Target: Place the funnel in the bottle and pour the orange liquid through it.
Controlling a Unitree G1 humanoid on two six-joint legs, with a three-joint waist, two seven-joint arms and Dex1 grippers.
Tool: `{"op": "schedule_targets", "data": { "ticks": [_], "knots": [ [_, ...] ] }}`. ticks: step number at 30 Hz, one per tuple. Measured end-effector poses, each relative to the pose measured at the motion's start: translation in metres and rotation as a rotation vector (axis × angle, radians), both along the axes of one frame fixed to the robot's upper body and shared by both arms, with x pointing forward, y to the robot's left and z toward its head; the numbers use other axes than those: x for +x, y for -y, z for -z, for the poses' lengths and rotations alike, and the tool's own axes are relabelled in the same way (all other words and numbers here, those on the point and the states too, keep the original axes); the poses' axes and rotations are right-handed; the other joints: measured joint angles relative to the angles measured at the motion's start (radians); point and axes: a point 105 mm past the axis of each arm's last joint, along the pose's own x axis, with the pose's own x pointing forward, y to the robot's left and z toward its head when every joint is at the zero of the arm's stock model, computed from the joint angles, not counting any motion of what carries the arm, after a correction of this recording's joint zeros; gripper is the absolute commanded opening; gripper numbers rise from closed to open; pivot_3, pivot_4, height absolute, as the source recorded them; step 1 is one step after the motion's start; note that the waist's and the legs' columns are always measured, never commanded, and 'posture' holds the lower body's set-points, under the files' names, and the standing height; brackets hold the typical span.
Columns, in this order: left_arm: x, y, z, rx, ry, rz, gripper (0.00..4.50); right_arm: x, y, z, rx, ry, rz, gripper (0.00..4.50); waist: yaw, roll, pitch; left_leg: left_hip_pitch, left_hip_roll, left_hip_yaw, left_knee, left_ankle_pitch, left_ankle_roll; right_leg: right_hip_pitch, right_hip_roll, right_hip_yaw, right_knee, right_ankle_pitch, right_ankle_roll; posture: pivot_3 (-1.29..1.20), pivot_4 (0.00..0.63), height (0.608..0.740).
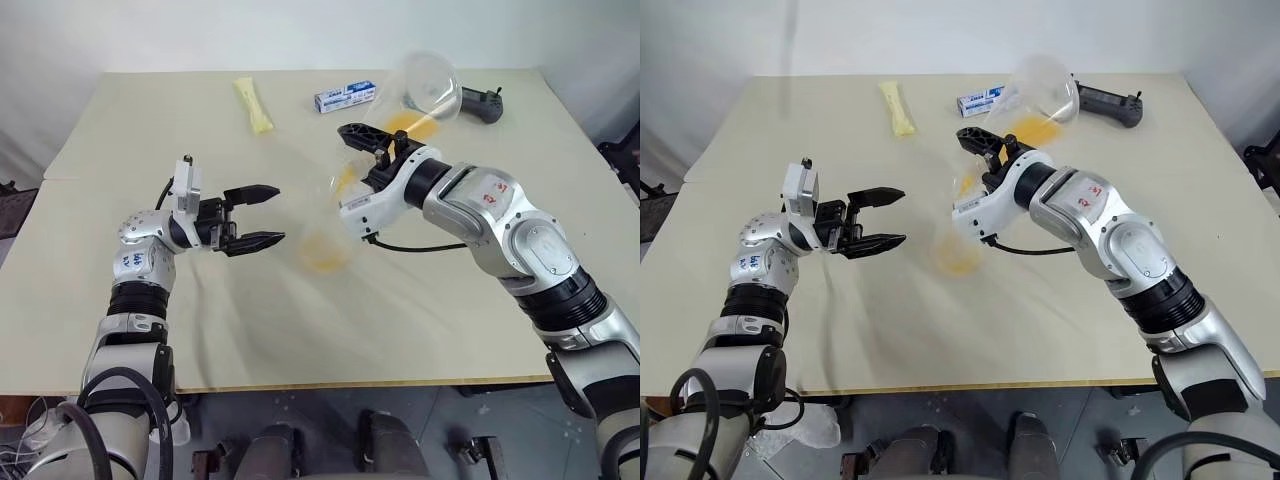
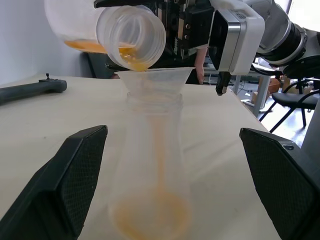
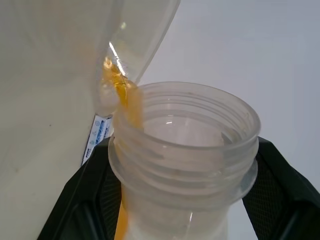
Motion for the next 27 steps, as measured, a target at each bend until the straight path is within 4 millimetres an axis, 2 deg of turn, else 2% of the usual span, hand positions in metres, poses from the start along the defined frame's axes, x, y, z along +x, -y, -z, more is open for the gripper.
{"op": "schedule_targets", "data": {
  "ticks": [27],
  "knots": [
    [-0.0003,-0.0007,-0.0006,-0.007,0.001,-0.001,4.50,0.0018,-0.0029,-0.0004,-0.041,0.043,-0.031,2.77,0.000,0.000,0.000,0.000,0.000,0.000,0.000,0.000,0.000,0.000,0.000,0.000,0.001,0.000,0.000,0.00,0.150,0.740]
  ]
}}
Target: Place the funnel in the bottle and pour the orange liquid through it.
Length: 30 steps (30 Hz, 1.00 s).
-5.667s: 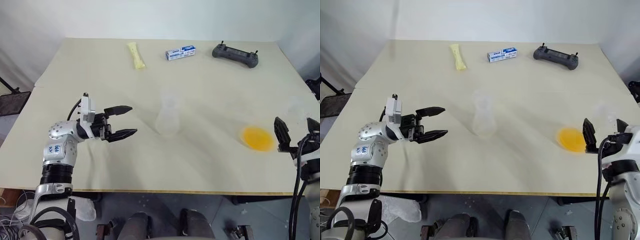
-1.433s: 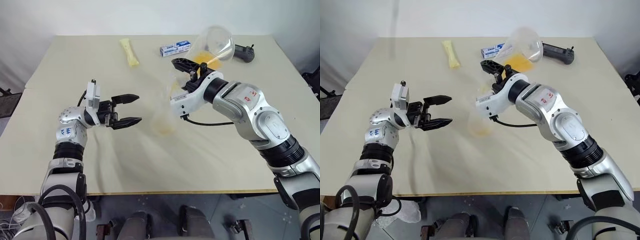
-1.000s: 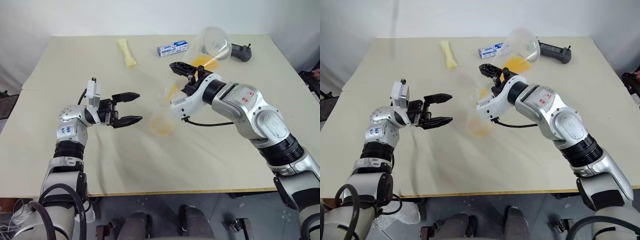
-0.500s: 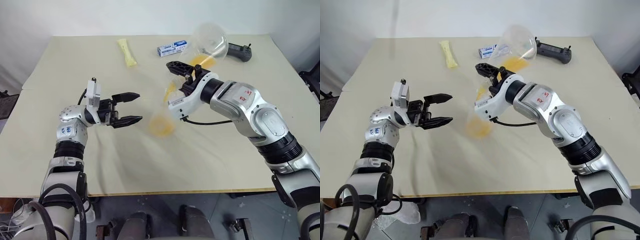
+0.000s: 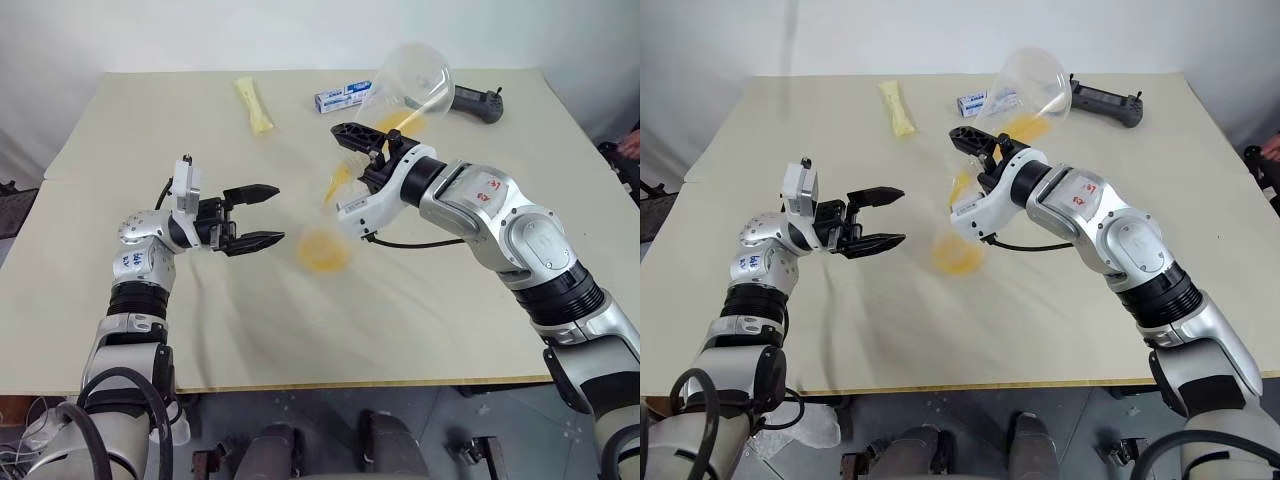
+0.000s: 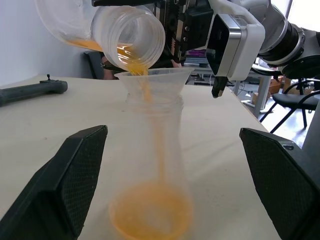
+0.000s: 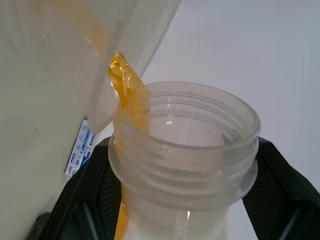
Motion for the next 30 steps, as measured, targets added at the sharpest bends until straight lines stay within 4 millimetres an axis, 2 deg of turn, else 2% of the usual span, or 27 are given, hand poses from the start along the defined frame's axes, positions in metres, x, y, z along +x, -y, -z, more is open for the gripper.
{"op": "schedule_targets", "data": {
  "ticks": [15,30],
  "knots": [
    [-0.004,-0.008,-0.004,-0.038,-0.001,-0.011,4.50,-0.001,-0.001,0.001,-0.023,0.011,-0.014,2.77,-0.001,0.000,0.000,0.000,0.000,0.000,0.000,0.000,0.000,0.000,0.000,0.000,0.001,0.000,0.000,0.00,0.150,0.740],
    [-0.006,-0.014,0.001,-0.029,-0.015,-0.026,4.50,-0.002,0.000,-0.010,-0.020,0.045,-0.016,2.77,-0.001,0.000,0.000,0.000,0.000,0.000,0.000,0.000,0.000,0.000,0.000,0.000,0.001,0.000,0.000,0.00,0.150,0.740]
  ]
}}
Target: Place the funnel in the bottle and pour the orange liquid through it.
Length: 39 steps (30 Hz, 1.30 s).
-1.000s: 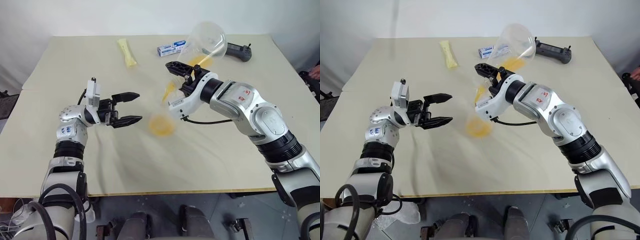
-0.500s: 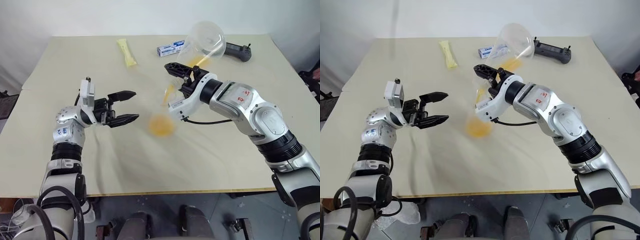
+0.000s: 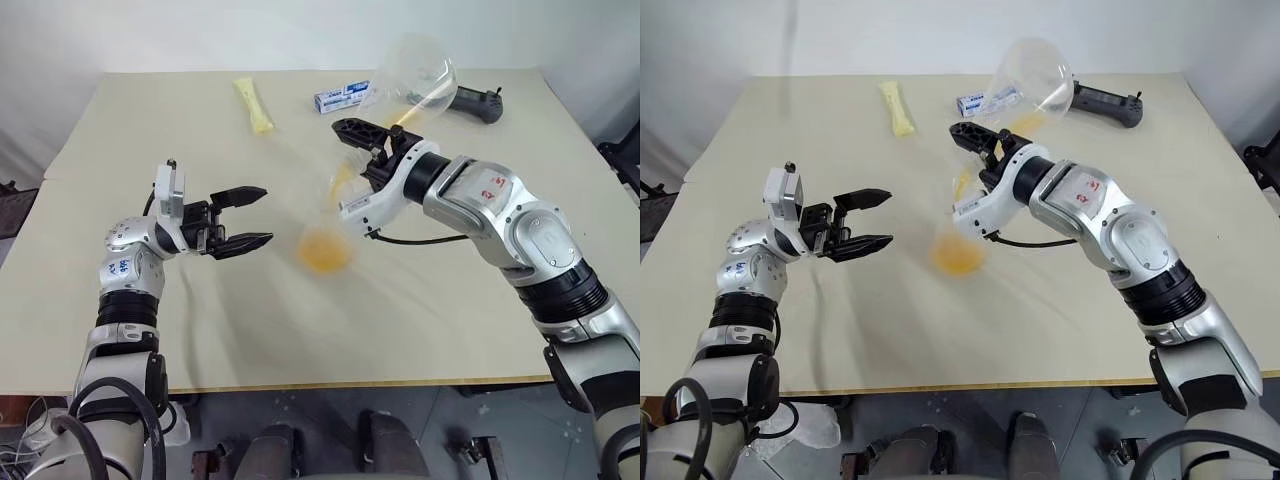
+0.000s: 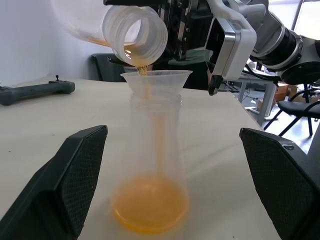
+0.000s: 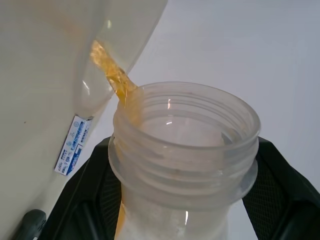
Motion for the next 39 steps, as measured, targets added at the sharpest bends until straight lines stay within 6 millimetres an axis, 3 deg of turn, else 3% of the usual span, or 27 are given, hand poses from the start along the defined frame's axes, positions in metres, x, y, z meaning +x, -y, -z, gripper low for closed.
{"op": "schedule_targets", "data": {
  "ticks": [39],
  "knots": [
    [0.001,0.002,0.000,-0.008,-0.005,0.002,4.50,-0.008,-0.011,0.002,-0.049,0.059,-0.079,2.77,0.000,0.000,0.000,0.000,0.000,0.000,0.000,0.000,0.000,0.000,0.000,0.000,0.001,0.000,0.000,0.00,0.150,0.740]
  ]
}}
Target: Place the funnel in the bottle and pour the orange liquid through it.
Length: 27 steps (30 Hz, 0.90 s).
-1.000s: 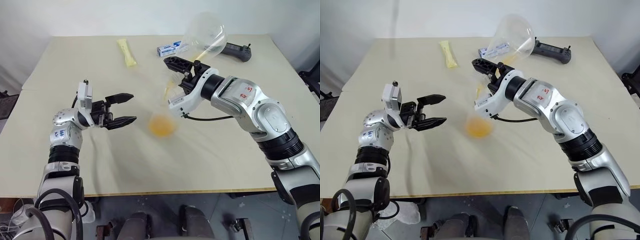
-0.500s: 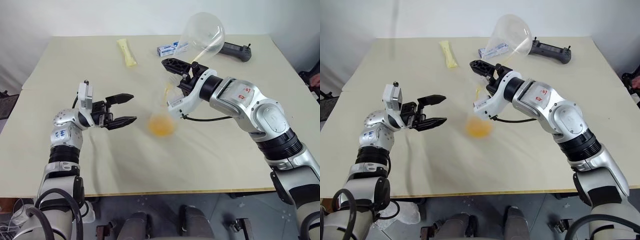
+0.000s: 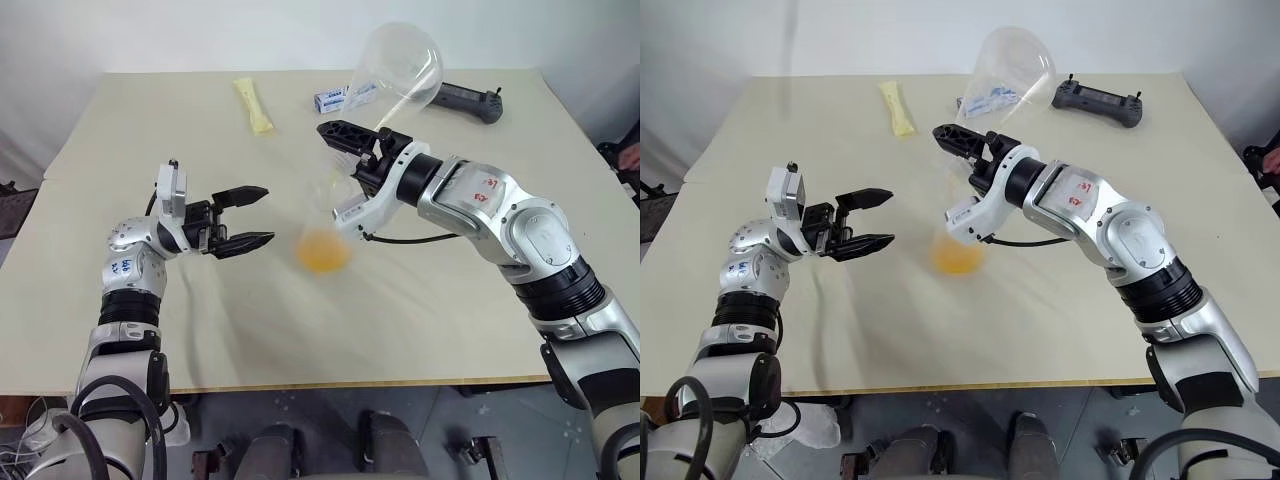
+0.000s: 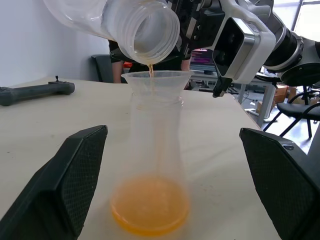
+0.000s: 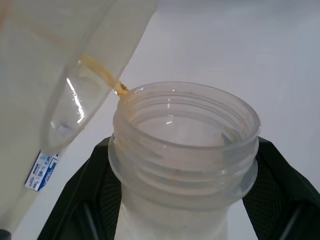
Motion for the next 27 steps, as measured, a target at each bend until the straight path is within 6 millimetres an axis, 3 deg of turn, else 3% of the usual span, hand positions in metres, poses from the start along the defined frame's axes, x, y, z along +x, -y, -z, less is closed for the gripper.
{"op": "schedule_targets", "data": {
  "ticks": [10,21,27],
  "knots": [
    [0.000,0.000,0.000,0.000,0.000,0.000,4.50,0.001,-0.002,0.002,0.027,-0.021,0.002,2.77,0.000,0.000,0.000,0.000,0.000,0.000,0.000,0.000,0.000,0.000,0.000,0.000,0.000,0.000,0.000,0.00,0.150,0.740],
    [0.001,0.004,-0.005,0.005,0.015,0.009,4.50,0.008,0.016,0.002,0.395,-0.285,0.054,2.77,0.000,0.000,0.000,0.000,0.000,-0.001,0.001,0.000,0.000,0.000,0.000,0.000,0.001,0.000,0.000,0.00,0.150,0.740],
    [0.002,0.005,-0.008,0.009,0.023,0.011,4.50,0.011,0.036,-0.014,0.796,-0.496,0.038,2.77,0.000,0.000,0.000,0.000,0.000,-0.001,0.001,0.000,0.000,0.000,0.000,0.000,0.001,0.000,0.000,0.00,0.150,0.740]
  ]
}}
